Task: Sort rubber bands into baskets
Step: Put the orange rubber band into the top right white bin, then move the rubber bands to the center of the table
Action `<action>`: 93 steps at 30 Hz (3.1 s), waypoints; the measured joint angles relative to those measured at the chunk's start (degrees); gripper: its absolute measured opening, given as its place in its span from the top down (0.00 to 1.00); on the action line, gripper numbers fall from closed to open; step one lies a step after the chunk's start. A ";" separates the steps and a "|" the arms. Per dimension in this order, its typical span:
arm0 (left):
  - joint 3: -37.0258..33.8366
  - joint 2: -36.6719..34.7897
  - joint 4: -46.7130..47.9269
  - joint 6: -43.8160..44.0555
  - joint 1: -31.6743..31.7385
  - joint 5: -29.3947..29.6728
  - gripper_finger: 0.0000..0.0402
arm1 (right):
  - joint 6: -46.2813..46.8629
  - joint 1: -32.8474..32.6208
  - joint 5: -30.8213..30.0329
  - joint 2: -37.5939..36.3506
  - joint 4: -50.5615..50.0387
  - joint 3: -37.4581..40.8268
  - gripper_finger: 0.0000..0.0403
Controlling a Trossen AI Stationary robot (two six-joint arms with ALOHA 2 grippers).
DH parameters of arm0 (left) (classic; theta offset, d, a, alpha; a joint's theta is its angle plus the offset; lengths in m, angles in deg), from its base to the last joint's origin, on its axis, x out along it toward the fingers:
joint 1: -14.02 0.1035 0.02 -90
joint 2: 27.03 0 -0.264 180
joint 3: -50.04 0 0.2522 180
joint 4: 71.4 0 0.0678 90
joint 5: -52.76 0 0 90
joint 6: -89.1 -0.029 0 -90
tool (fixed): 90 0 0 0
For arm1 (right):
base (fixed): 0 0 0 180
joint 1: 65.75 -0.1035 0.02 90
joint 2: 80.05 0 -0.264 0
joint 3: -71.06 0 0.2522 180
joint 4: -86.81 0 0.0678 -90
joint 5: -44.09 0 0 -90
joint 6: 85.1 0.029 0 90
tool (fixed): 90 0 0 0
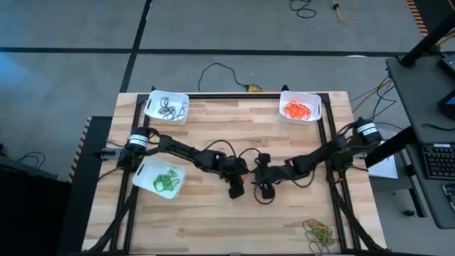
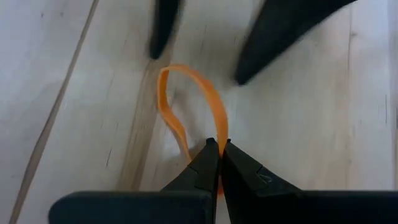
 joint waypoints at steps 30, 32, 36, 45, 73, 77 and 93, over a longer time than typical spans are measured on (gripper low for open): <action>-0.67 -5.59 17.09 -7.71 2.49 6.17 0.79 | 10.23 3.76 0.02 5.14 3.23 -1.92 0.98; -0.85 -7.95 20.26 -8.90 2.54 9.54 0.74 | 10.61 3.79 0.00 4.14 0.72 -1.92 0.98; -1.41 -15.67 23.41 -11.42 2.52 13.71 0.64 | 12.91 4.63 0.50 -1.01 -8.78 -1.80 0.98; -9.12 -38.47 39.09 -1.82 2.29 14.46 0.53 | 7.38 14.96 -3.02 -21.13 -37.54 -6.98 0.98; -25.47 -41.15 48.60 18.10 -10.27 -1.99 0.61 | 10.84 64.76 -2.21 -6.84 -71.31 -32.80 0.97; -25.58 -38.57 45.87 16.55 -10.25 0.12 0.61 | 13.07 64.67 -2.64 -4.91 -71.31 -32.07 0.91; -20.12 -35.69 45.03 4.98 -4.94 15.66 0.61 | 18.52 58.82 -0.78 -15.01 -73.30 -26.82 0.50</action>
